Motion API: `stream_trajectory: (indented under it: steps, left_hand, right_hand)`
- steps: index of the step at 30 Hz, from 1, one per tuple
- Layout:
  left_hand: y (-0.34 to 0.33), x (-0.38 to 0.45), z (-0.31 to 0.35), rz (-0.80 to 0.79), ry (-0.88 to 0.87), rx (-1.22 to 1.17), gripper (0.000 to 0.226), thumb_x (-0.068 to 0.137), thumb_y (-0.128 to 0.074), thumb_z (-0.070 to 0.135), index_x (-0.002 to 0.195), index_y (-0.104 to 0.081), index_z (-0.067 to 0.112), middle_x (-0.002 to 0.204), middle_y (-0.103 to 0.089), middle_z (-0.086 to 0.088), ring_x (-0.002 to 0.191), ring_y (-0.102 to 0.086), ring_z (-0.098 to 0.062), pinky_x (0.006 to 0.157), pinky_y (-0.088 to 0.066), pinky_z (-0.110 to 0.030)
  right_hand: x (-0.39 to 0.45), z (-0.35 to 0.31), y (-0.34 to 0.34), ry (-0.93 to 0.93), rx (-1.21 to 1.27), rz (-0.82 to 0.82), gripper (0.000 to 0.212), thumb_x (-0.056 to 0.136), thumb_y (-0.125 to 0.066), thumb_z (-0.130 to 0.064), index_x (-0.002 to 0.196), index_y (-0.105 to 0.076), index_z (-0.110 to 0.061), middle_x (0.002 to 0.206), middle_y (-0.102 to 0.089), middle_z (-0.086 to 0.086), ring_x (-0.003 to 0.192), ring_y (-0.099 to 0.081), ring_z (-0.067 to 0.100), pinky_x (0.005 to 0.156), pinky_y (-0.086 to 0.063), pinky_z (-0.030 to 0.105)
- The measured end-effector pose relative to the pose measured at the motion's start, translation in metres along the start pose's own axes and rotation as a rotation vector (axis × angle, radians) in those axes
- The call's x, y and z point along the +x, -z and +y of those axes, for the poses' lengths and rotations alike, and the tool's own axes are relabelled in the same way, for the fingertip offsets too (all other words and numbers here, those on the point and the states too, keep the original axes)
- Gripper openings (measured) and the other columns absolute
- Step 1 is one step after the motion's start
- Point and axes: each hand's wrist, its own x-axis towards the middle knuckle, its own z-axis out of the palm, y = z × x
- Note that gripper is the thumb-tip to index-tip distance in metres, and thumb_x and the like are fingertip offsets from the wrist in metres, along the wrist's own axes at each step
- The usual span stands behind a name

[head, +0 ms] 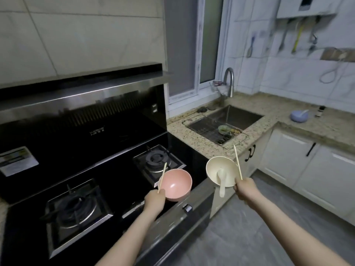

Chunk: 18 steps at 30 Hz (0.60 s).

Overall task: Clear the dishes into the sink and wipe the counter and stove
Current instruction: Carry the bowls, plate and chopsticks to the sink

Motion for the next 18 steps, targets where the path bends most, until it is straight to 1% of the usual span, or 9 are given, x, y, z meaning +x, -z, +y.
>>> stream_trajectory:
  steps: [1, 3, 7, 9, 11, 13, 14, 16, 18]
  left_hand:
    - [-0.016, 0.0, 0.011, -0.02, -0.001, 0.016, 0.032, 0.093, -0.041, 0.018, 0.079, -0.063, -0.001, 0.086, -0.062, -0.021, 0.083, -0.057, -0.033, 0.074, -0.046, -0.034]
    - [-0.04, 0.002, 0.025, -0.046, -0.022, 0.057, 0.036, 0.094, -0.04, 0.019, 0.088, -0.065, -0.006, 0.092, -0.064, -0.025, 0.09, -0.058, -0.036, 0.076, -0.044, -0.034]
    - [-0.079, 0.011, 0.057, -0.12, -0.083, 0.082, 0.029, 0.094, -0.039, 0.018, 0.085, -0.06, 0.001, 0.083, -0.057, -0.012, 0.078, -0.05, -0.026, 0.067, -0.036, -0.028]
    - [-0.092, 0.019, 0.071, -0.141, -0.114, 0.1, 0.03, 0.095, -0.04, 0.02, 0.079, -0.059, 0.004, 0.075, -0.056, -0.007, 0.076, -0.049, -0.025, 0.065, -0.035, -0.027]
    - [-0.106, 0.032, 0.086, -0.159, -0.145, 0.128, 0.031, 0.095, -0.04, 0.022, 0.074, -0.056, 0.005, 0.066, -0.052, -0.001, 0.068, -0.049, -0.02, 0.057, -0.034, -0.027]
    - [-0.118, 0.049, 0.097, -0.168, -0.163, 0.144, 0.031, 0.095, -0.039, 0.022, 0.074, -0.056, 0.006, 0.065, -0.05, 0.0, 0.061, -0.045, -0.013, 0.051, -0.032, -0.023]
    - [-0.125, 0.057, 0.101, -0.17, -0.175, 0.16, 0.033, 0.096, -0.039, 0.022, 0.07, -0.054, 0.008, 0.065, -0.05, 0.001, 0.059, -0.043, -0.01, 0.049, -0.031, -0.021]
    - [-0.136, 0.075, 0.109, -0.174, -0.187, 0.197, 0.037, 0.096, -0.038, 0.023, 0.062, -0.048, 0.013, 0.063, -0.048, 0.0, 0.057, -0.042, -0.01, 0.048, -0.029, -0.022]
    - [-0.153, 0.102, 0.121, -0.183, -0.188, 0.188, 0.038, 0.095, -0.038, 0.022, 0.059, -0.045, 0.013, 0.062, -0.048, -0.001, 0.058, -0.043, -0.016, 0.049, -0.029, -0.027]
  right_hand:
    - [0.006, 0.003, 0.017, -0.007, 0.005, 0.025, 0.037, 0.092, -0.036, -0.008, 0.054, -0.041, -0.01, 0.04, -0.034, 0.002, 0.026, -0.025, 0.009, 0.032, -0.016, 0.011]
    - [0.017, 0.011, 0.041, -0.022, 0.017, 0.06, 0.038, 0.091, -0.037, -0.008, 0.053, -0.041, -0.01, 0.04, -0.035, 0.002, 0.027, -0.025, 0.01, 0.033, -0.017, 0.013]
    - [0.038, 0.027, 0.077, -0.073, 0.044, 0.11, 0.038, 0.09, -0.035, -0.006, 0.052, -0.04, -0.008, 0.044, -0.035, 0.005, 0.03, -0.026, 0.011, 0.034, -0.017, 0.01]
    - [0.049, 0.031, 0.086, -0.088, 0.09, 0.125, 0.039, 0.09, -0.034, -0.005, 0.052, -0.04, -0.008, 0.043, -0.034, 0.004, 0.035, -0.026, 0.011, 0.035, -0.017, 0.011]
    - [0.066, 0.032, 0.093, -0.104, 0.12, 0.146, 0.038, 0.091, -0.033, -0.005, 0.053, -0.04, -0.008, 0.043, -0.033, 0.003, 0.038, -0.026, 0.012, 0.035, -0.017, 0.012]
    - [0.085, 0.029, 0.097, -0.116, 0.123, 0.159, 0.038, 0.09, -0.033, -0.005, 0.053, -0.039, -0.009, 0.042, -0.032, 0.003, 0.035, -0.024, 0.011, 0.036, -0.016, 0.011]
    - [0.094, 0.026, 0.099, -0.117, 0.126, 0.158, 0.038, 0.09, -0.033, -0.005, 0.052, -0.039, -0.009, 0.041, -0.031, 0.002, 0.034, -0.024, 0.011, 0.035, -0.016, 0.011]
    - [0.111, 0.019, 0.102, -0.121, 0.126, 0.152, 0.039, 0.09, -0.033, -0.006, 0.052, -0.039, -0.009, 0.041, -0.031, 0.003, 0.033, -0.023, 0.011, 0.035, -0.015, 0.011]
    - [0.142, 0.008, 0.104, -0.111, 0.109, 0.159, 0.039, 0.09, -0.033, -0.006, 0.051, -0.039, -0.009, 0.04, -0.031, 0.002, 0.033, -0.023, 0.011, 0.035, -0.015, 0.012]
